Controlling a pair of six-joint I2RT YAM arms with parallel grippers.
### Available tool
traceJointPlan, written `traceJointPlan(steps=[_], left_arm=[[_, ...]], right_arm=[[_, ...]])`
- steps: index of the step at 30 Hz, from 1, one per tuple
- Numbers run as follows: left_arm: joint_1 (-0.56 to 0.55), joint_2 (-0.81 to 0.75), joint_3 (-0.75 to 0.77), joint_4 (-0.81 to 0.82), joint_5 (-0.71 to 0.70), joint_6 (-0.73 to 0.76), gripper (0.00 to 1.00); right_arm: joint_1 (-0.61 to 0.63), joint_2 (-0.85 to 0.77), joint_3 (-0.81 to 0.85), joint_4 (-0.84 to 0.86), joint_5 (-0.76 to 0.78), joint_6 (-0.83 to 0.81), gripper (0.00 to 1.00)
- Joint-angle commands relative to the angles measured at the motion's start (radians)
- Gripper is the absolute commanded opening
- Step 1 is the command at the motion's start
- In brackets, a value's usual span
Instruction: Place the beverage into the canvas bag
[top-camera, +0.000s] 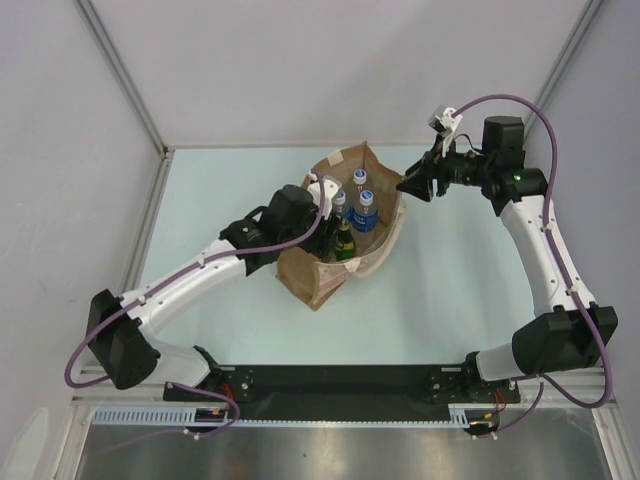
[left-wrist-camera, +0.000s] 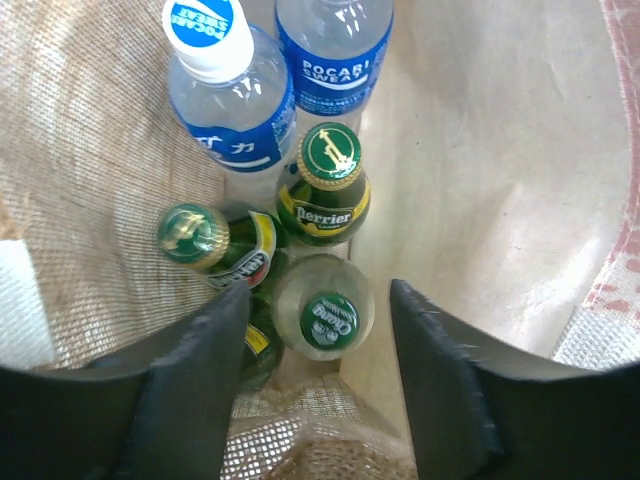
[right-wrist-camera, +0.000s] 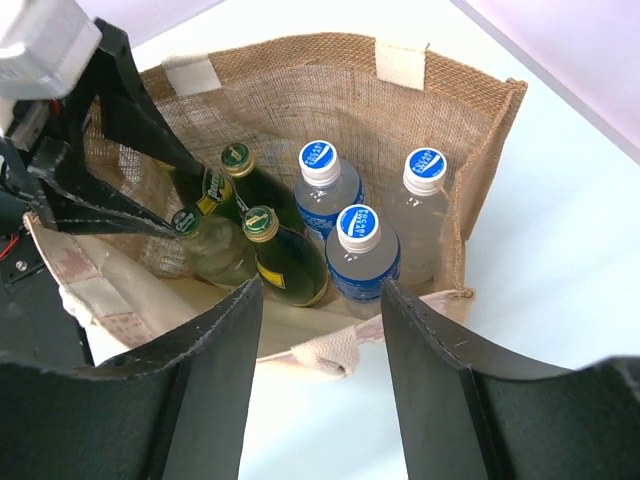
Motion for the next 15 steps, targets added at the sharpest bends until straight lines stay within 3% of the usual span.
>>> traceJointPlan(steps=[1,6,10,15], left_arm=[[-0.001,-0.059,0.030,-0.007,-0.023,0.025,0.66],[0.001,-0.119,0.091,-0.048,-0.047,0.020,0.72],[0.003,-0.174,0.139,-0.068,-0.072,-0.003,0.84],[0.019,-0.261,0.184,-0.091,-0.112,-0.089,0.96]], right_arm=[[-0.009,-0.031,0.011,0.010,-0.016,0.000,0.57],[-0.023,-0.036,0.022,-0.022,-0.013,-0.020,0.57],[-0.040,-0.034,0.040,-0.054,0.010,-0.024,0.59],[-0.092,-0.048,0.048,-0.062,0.063,0.026,0.83]])
